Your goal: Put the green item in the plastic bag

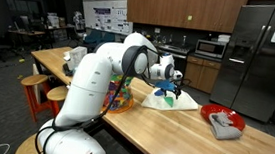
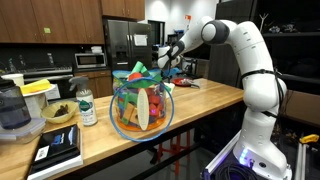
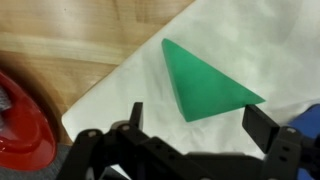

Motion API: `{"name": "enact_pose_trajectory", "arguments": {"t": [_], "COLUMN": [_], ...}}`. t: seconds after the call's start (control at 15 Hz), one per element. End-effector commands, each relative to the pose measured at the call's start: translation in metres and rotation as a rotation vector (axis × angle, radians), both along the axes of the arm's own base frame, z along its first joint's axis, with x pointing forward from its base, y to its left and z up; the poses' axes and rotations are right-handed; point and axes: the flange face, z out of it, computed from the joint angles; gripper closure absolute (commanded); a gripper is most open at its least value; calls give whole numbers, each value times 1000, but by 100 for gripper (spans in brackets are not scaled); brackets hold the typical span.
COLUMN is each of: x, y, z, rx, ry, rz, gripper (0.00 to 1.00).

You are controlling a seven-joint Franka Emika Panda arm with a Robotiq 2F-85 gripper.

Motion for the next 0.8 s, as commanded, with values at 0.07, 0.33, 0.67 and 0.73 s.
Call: {"name": "enact_pose_trajectory", "arguments": {"t": [0.07,0.33,0.67,0.73], "x": [2,1,-1,-1], "y": [2,9,21,23], "z": [-6,-12,-17,-18], "rx": [27,63,98,101], "ry": [0,19,45,50], "rz": [-52,-75,-80,-80], "gripper": [0,0,0,0]}}
